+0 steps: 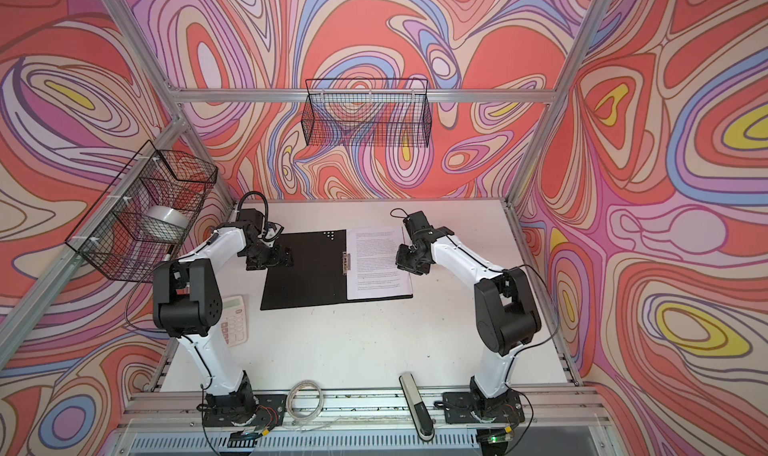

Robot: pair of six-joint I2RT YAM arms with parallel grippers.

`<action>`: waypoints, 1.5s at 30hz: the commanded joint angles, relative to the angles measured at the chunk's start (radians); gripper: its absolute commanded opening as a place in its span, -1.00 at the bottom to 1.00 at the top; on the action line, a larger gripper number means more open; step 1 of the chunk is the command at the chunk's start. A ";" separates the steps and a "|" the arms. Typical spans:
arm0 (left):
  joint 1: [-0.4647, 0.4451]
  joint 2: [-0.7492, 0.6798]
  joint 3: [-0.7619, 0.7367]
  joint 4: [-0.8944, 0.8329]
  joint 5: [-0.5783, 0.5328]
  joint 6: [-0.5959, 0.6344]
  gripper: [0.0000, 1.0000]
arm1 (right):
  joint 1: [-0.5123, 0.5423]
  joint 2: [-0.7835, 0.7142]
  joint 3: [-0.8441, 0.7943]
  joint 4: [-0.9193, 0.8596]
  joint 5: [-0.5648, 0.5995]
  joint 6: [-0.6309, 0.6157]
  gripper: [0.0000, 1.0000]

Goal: Put the files into the folder

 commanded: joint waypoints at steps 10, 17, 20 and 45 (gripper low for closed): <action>0.001 0.094 0.095 -0.014 -0.024 -0.045 1.00 | -0.090 -0.076 -0.078 0.063 -0.037 -0.007 -0.29; 0.001 0.156 0.141 -0.039 -0.023 -0.052 1.00 | -0.100 -0.064 -0.084 0.086 -0.042 -0.011 -0.29; 0.002 0.171 0.144 -0.039 -0.026 -0.054 1.00 | -0.105 -0.059 -0.084 0.088 -0.043 -0.015 -0.29; 0.004 0.221 0.173 -0.045 -0.064 -0.045 1.00 | -0.212 0.109 -0.036 0.171 -0.146 -0.031 -0.29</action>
